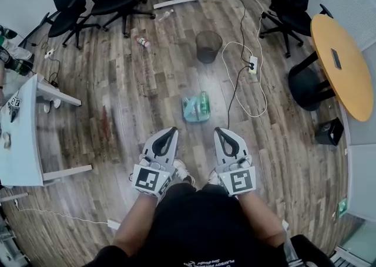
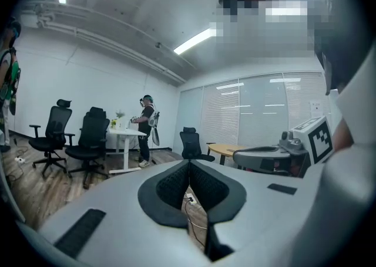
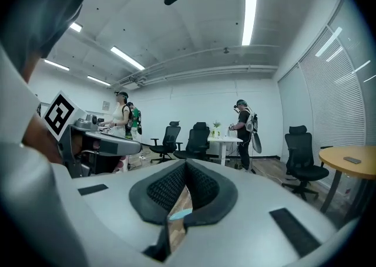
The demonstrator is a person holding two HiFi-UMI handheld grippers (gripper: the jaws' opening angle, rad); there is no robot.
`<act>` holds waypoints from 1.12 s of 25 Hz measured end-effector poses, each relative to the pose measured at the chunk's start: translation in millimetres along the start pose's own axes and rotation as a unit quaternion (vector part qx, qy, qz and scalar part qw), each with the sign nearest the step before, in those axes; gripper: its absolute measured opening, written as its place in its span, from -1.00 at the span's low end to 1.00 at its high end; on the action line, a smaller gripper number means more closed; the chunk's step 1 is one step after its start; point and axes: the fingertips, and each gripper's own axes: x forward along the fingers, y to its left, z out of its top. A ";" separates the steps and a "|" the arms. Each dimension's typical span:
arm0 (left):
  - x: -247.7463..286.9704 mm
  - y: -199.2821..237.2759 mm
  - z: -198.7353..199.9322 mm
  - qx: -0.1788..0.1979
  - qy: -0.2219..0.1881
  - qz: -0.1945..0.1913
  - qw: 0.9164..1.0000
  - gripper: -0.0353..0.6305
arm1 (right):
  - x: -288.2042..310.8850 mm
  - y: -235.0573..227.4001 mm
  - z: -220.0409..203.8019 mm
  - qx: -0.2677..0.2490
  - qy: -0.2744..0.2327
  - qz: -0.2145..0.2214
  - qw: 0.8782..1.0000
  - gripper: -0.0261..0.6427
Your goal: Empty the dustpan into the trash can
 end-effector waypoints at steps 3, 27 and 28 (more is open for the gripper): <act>-5.5 20.2 -8.3 0.001 0.004 -0.006 1.000 -0.82 | 17.3 7.3 -24.4 0.015 0.044 -0.010 0.999 -0.88; 46.4 117.8 -48.6 0.003 0.071 -0.024 0.997 -0.82 | 139.4 -0.3 -148.2 0.147 0.236 -0.048 0.959 -0.15; 54.0 120.1 -49.9 0.004 0.076 -0.024 0.997 -0.82 | 143.9 -3.5 -154.9 0.152 0.246 -0.049 0.956 -0.13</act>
